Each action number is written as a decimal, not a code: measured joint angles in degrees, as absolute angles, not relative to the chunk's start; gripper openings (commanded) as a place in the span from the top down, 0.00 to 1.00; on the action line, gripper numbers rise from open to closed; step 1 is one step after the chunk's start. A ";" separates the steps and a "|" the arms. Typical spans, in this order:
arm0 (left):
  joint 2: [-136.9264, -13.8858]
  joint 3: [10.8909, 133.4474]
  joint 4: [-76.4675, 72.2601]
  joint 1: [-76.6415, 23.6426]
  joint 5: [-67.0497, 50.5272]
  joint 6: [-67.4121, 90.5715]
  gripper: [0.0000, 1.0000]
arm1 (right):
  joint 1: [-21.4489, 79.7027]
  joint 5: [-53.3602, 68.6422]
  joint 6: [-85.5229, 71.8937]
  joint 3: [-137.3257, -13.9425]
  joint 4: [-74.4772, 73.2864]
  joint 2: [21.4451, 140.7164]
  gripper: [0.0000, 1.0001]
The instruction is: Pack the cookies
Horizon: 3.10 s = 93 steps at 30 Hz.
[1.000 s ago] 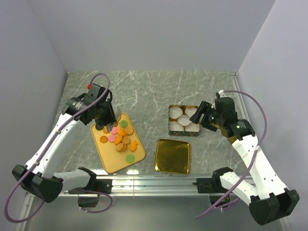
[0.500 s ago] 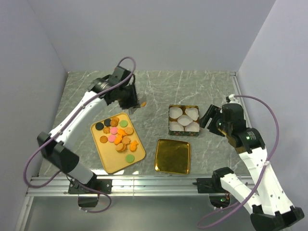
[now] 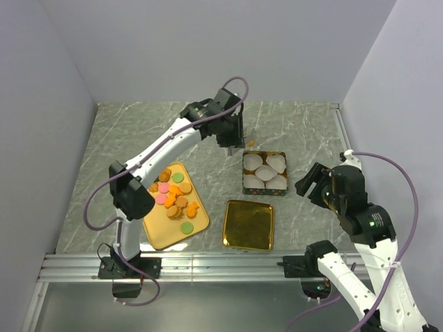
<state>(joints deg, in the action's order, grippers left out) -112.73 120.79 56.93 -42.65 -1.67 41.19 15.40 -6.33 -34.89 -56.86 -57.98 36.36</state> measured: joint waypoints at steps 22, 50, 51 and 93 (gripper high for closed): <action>-116.07 115.59 55.99 -47.72 0.99 40.71 0.78 | 15.40 -7.70 -34.98 -55.35 -60.16 35.27 0.21; -108.42 119.63 59.40 -48.21 9.58 39.59 0.68 | 15.40 -7.46 -33.10 -54.94 -60.05 36.36 0.21; -106.52 118.32 59.44 -48.21 10.28 39.62 0.68 | 15.40 -7.42 -33.01 -54.94 -60.03 36.47 0.21; -70.32 75.37 74.41 -40.47 20.71 53.56 0.36 | 16.27 3.11 -31.90 -49.23 -50.19 44.16 0.22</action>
<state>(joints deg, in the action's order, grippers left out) -70.32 75.37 74.41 -40.47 20.71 53.56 16.27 3.11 -31.90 -49.23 -50.19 44.16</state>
